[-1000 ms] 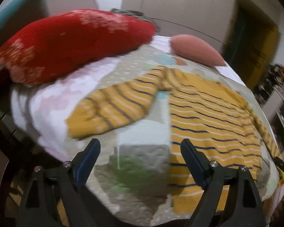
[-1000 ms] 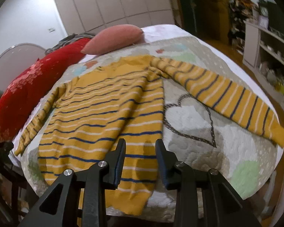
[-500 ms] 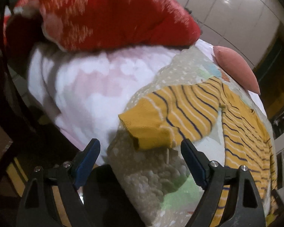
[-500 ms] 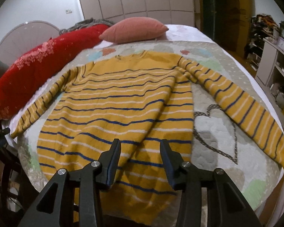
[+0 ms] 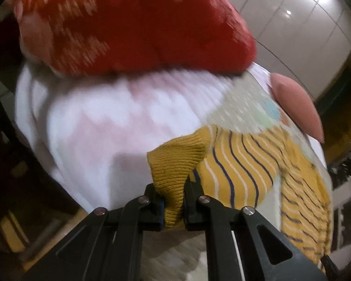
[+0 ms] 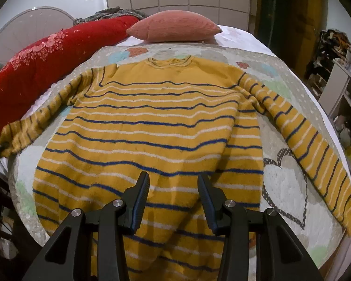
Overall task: Fold small clothes
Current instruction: 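Grasp the cuff of the other sleeve with the left tool, then carry the held sleeve across the sweater body and open the left tool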
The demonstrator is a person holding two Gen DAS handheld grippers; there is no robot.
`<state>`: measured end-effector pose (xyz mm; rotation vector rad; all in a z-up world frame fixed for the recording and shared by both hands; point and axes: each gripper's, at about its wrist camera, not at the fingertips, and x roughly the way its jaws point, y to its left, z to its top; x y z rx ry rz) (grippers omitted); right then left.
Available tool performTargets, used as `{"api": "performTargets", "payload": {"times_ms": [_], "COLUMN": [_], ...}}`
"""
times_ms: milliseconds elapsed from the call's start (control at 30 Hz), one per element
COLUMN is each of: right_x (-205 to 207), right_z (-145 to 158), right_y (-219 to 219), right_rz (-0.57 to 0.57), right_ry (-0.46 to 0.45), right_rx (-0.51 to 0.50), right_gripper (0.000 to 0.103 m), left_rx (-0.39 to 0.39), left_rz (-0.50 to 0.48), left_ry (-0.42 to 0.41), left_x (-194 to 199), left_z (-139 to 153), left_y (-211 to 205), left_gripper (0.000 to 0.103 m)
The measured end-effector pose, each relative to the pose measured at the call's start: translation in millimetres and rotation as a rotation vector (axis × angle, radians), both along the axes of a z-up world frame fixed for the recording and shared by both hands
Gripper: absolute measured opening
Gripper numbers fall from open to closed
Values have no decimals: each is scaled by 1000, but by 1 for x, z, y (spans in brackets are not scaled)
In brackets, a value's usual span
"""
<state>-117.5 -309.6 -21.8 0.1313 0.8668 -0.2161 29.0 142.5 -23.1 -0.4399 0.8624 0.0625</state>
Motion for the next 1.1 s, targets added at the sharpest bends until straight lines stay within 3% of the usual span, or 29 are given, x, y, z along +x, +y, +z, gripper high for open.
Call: {"api": "performTargets", "payload": {"times_ms": [200,333,433,533,733,967,1100], "right_x": [7,0,-8,-19,-52,-85,-97], "right_z": [-4,-6,-9,-14,-21,-33,-36], "right_y": [-8,-17,-28,-46,-79,-119,-138], "right_rz": [-16,-34,-56,-92,-161,-255,-294], "right_ry": [0,-23,-38,-58,-107,-129,-152], "right_rx": [29,83,105,159,222,268,320], "right_gripper": [47,47,47,47,47,47,47], "left_rx": [131,152,146,99,-23,-52,-16], "left_rz": [63,-21,-162,-333,-647,-933,-999], "left_ry": [-61,-121,-163,-174,-133,-26,57], "left_x": [36,41,40,43,47,26,21], "left_z": [47,81,100,110,105,54,20], "left_y": [23,-16,-75,-160,-323,-495,-529], "left_gripper": [10,10,10,10,10,10,31]}}
